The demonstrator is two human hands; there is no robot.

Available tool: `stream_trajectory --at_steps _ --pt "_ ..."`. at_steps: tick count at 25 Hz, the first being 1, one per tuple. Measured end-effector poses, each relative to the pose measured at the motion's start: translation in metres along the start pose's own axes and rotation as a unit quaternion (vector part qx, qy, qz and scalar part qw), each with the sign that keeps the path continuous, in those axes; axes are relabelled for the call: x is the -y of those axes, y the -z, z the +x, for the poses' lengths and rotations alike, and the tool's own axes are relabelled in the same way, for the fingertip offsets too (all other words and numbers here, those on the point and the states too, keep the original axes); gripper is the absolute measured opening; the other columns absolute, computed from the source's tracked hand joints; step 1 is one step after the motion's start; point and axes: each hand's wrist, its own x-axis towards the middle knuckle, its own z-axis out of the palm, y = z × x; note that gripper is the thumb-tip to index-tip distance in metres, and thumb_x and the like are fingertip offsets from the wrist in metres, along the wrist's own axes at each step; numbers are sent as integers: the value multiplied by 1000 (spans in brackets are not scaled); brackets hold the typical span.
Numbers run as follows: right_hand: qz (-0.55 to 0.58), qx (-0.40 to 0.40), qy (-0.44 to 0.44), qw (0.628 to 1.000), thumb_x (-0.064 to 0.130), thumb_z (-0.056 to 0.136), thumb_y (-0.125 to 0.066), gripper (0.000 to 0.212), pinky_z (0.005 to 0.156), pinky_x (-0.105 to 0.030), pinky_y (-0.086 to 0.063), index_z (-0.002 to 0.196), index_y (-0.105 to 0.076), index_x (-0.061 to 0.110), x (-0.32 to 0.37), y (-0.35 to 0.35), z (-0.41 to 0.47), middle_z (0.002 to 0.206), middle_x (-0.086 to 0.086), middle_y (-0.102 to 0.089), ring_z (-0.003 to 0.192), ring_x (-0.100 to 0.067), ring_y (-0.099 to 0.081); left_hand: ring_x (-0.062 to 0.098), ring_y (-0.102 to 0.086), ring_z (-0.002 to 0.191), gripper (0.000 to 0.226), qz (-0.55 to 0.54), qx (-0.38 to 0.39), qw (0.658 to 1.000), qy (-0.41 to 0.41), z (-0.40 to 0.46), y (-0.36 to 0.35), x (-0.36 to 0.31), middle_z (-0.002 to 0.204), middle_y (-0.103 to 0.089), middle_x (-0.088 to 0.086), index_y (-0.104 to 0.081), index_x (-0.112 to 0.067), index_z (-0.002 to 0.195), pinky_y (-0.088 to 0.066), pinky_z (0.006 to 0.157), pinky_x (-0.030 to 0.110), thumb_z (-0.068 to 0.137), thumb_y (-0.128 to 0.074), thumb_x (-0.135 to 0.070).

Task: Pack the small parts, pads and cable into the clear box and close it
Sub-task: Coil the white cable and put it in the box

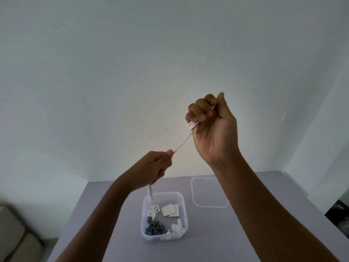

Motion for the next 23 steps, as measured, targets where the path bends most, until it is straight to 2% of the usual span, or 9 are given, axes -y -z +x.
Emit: stream_trajectory --at_steps 2,5,6,7,11,15,19,21,23 --pt "-249 -55 85 963 37 106 -31 41 57 -28 -36 73 -45 15 -3 13 10 59 -1 -36 55 -15 -36 8 -24 45 46 71 13 997 -28 -7 -2 -16 52 -30 -7 -40 -19 61 -25 44 20 98 -37 -46" --pt "-662 -42 39 747 40 105 -34 50 59 -32 -41 64 -47 13 -21 36 9 55 -2 -49 53 -16 -48 6 -31 46 50 217 -69 970 -88 -7 12 -40 49 -34 -11 -46 -10 61 -28 48 16 99 -42 -43" --pt "-719 -16 -6 695 44 104 -36 52 59 -33 -43 62 -47 15 -26 40 5 54 2 -50 53 -15 -50 7 -33 45 50 244 -95 959 -105 -6 20 -44 47 -35 -10 -50 -8 60 -29 48 16 99 -46 -40" --pt "-739 7 -48 672 47 103 -36 53 58 -33 -44 61 -47 17 -29 41 1 54 4 -50 52 -15 -50 8 -34 44 47 252 -117 953 -120 -4 27 -45 44 -36 -9 -54 -9 60 -28 48 15 98 -50 -37" --pt "-639 12 -220 737 47 103 -35 52 56 -29 -37 71 -50 10 -25 31 -2 59 0 -46 55 -18 -42 10 -42 48 31 241 -146 946 -163 -4 40 -44 48 -47 -8 -67 -21 71 -30 50 14 95 -53 -36" --pt "-492 41 -321 808 30 89 -39 25 56 -34 -18 71 -41 12 -16 30 -6 65 -3 -26 58 -20 -19 14 -54 69 13 222 -154 943 -196 -2 36 -39 76 -62 -9 -63 -17 88 -40 62 18 97 -54 -16" --pt "-550 54 -317 770 21 73 -45 15 52 -30 -19 81 -44 9 -14 28 -9 65 -5 -35 55 -18 -23 15 -51 72 9 204 -167 943 -205 2 31 -33 77 -57 -7 -59 -18 95 -41 68 20 96 -51 -14" --pt "-570 65 -320 753 23 77 -49 15 48 -26 -22 79 -43 10 -15 25 -11 67 -7 -43 51 -15 -26 13 -53 75 14 191 -171 944 -207 5 28 -32 79 -58 -11 -61 -18 99 -40 70 15 96 -50 -11" --pt "-547 76 -329 766 24 84 -50 24 45 -26 -18 69 -34 13 -14 25 -12 63 -7 -33 49 -15 -21 12 -56 80 18 197 -166 940 -222 6 26 -34 84 -59 -14 -65 -17 101 -39 72 13 99 -49 -8"
